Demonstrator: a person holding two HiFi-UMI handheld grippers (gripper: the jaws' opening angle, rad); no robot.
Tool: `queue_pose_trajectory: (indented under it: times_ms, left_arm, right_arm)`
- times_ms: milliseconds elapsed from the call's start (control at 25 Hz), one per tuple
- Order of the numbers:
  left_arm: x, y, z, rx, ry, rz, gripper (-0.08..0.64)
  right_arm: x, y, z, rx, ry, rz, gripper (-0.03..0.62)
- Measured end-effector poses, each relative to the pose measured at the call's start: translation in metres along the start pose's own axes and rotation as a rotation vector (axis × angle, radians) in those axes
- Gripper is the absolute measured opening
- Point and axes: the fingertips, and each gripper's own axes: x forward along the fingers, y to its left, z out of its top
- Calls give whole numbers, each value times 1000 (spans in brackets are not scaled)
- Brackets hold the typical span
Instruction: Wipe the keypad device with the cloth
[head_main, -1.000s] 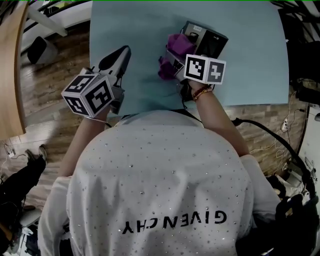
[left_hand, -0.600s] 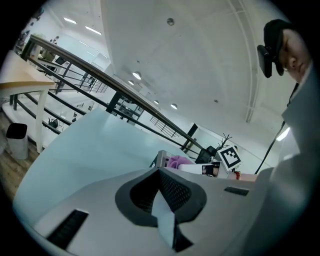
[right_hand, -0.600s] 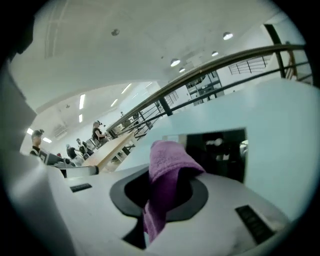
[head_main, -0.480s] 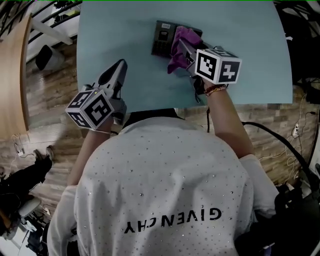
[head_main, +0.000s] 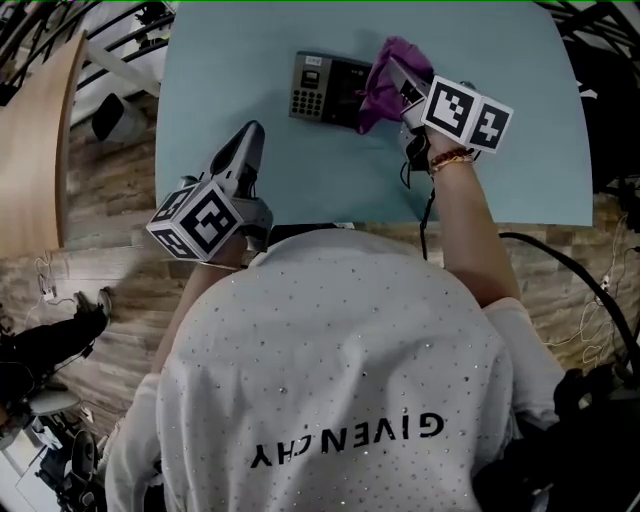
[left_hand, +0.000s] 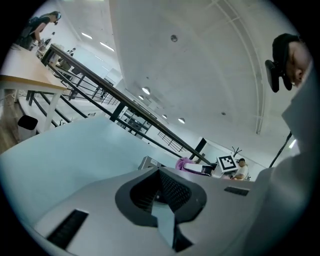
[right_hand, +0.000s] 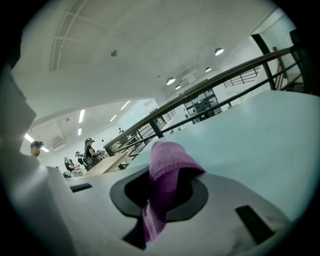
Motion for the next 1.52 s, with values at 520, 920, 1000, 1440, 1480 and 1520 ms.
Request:
queue_pose_trajectory:
  times_ms: [520, 920, 1000, 1440, 1480, 1520]
  left_arm:
    - [11, -14, -21, 1, 17, 15, 0]
    - [21, -22, -35, 8, 41, 1, 0]
    - [19, -17, -41, -5, 55, 2, 0]
    - [18, 32, 7, -20, 70, -53, 0]
    - [18, 38, 15, -22, 70, -62, 0]
    - [17, 43, 24, -21, 69, -70, 0]
  right_arm:
    - [-2, -10, -80, 67, 186, 87, 52]
    - [-12, -7, -138, 66, 392, 141, 52]
    - [-13, -6, -141, 73, 410, 149, 52]
    - [-24, -25, -132, -161, 583, -82, 52]
    - [-25, -26, -114, -202, 542, -122, 52]
    - [-26, -24, -92, -242, 490, -158, 52]
